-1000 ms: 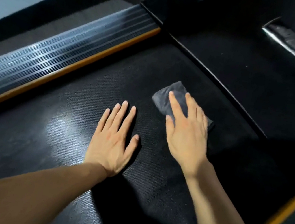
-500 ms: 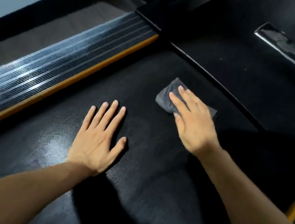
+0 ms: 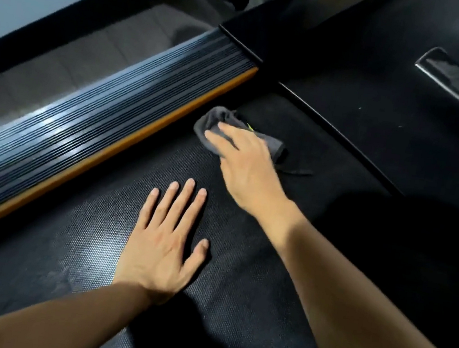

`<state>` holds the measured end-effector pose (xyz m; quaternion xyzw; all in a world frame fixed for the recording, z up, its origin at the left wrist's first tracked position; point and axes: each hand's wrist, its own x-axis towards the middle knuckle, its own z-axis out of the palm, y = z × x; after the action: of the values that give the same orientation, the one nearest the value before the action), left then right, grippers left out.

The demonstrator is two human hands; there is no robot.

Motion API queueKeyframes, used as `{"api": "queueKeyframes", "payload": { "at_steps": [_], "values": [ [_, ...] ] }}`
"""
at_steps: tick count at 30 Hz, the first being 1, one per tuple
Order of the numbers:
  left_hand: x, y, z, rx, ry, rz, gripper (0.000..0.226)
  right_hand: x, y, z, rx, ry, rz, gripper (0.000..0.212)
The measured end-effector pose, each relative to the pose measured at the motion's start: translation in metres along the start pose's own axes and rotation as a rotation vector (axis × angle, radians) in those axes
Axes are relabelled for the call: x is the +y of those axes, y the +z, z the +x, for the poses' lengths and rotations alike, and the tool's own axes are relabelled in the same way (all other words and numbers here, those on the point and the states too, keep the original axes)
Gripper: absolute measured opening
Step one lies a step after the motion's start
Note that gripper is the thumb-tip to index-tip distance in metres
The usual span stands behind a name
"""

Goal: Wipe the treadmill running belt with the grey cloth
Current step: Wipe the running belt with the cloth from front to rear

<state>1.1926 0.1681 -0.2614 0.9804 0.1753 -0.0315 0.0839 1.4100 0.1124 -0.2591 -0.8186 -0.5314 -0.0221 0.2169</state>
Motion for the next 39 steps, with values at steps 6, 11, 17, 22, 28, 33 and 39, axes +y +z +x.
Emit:
{"api": "queueKeyframes", "payload": {
  "at_steps": [6, 11, 17, 22, 28, 33, 39],
  "values": [
    [0.002, -0.003, 0.001, 0.006, 0.003, -0.005, 0.076, 0.04, -0.029, 0.013, -0.076, 0.17, -0.085, 0.058],
    [0.004, -0.003, 0.0, -0.007, -0.017, 0.002, 0.076, 0.018, -0.009, 0.017, 0.041, 0.221, -0.104, 0.057],
    [0.003, -0.003, 0.002, -0.022, -0.01, 0.009, 0.076, 0.036, -0.03, 0.01, 0.042, 0.33, -0.244, 0.056],
    [0.005, -0.003, 0.0, -0.009, -0.007, 0.007, 0.077, 0.057, -0.055, -0.071, 0.218, 0.707, -0.338, 0.058],
    [0.006, -0.004, -0.001, -0.017, -0.007, 0.004, 0.078, 0.023, -0.031, -0.037, 0.23, 0.551, -0.136, 0.05],
    [0.004, -0.003, 0.001, -0.022, 0.002, -0.008, 0.078, -0.013, 0.002, 0.018, 0.028, 0.058, -0.032, 0.055],
    [0.005, -0.003, 0.001, 0.014, 0.006, -0.03, 0.078, 0.057, -0.02, 0.034, 0.19, 0.544, -0.232, 0.057]
  ]
}}
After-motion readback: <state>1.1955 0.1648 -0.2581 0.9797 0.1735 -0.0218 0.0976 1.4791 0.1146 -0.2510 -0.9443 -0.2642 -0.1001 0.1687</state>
